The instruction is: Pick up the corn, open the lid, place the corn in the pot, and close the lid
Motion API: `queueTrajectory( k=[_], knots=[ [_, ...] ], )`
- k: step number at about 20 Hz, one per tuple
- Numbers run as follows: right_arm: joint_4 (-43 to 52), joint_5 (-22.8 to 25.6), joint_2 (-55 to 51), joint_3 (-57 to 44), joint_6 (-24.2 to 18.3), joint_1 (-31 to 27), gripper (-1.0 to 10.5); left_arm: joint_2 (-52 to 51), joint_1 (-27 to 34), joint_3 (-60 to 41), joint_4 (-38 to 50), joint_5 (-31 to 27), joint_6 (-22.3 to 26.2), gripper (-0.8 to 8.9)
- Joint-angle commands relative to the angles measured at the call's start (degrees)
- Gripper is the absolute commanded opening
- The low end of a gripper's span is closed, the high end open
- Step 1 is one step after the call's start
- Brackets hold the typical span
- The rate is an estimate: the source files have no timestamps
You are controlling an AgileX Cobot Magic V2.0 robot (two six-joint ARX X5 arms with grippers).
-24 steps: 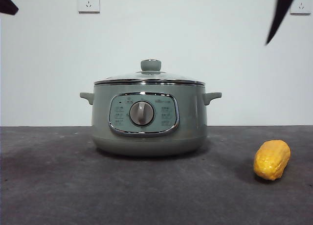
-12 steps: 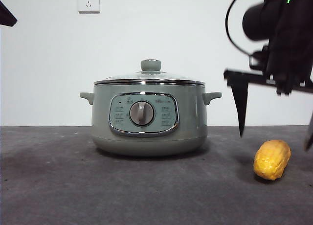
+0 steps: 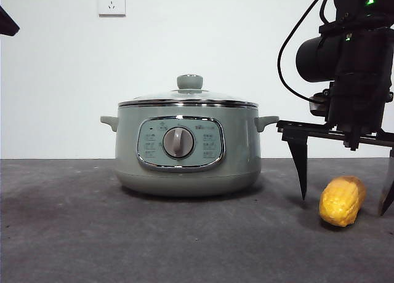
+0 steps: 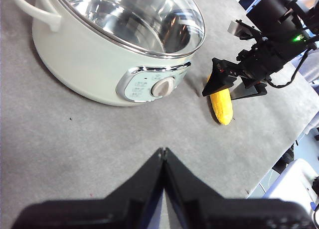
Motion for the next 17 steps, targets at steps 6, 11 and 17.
queueTrajectory(
  k=[6,11,17],
  knots=[
    [0.15,1.81,1.51,0.09,-0.48,0.02,-0.1,1.42,-0.04,0.17,0.39,0.02,0.76,-0.04],
    [-2.23,2.01,-0.79,0.11,-8.74,0.02,-0.1,8.22,-0.04,3.82,0.11,0.04,0.00,-0.04],
    [-9.84,2.40,-11.56,0.11,-19.65,0.04,-0.1,23.76,-2.95,22.53,-4.44,-1.68,0.22,0.00]
  ],
)
